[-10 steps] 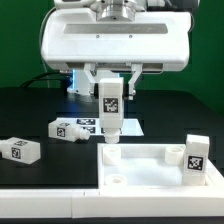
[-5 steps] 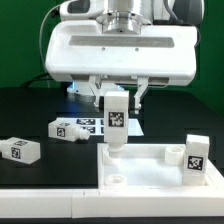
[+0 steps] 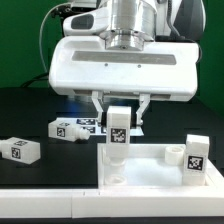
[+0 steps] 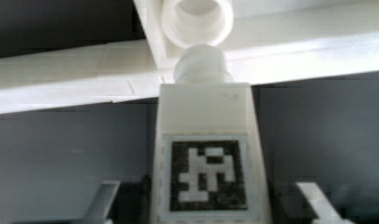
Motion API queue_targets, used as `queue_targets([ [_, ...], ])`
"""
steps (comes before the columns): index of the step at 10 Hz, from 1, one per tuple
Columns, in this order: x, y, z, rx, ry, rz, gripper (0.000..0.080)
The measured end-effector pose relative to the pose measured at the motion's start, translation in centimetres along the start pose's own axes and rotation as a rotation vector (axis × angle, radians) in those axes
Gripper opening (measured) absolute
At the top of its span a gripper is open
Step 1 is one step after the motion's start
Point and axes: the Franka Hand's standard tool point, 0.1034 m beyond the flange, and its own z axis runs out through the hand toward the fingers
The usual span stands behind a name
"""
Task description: Assemble square table
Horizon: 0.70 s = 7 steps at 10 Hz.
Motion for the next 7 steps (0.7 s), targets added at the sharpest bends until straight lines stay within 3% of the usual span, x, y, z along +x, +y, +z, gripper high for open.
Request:
queue_targets([
  [7, -1.8, 0.0, 1.7, -0.012, -0.014, -0.018, 0.0285],
])
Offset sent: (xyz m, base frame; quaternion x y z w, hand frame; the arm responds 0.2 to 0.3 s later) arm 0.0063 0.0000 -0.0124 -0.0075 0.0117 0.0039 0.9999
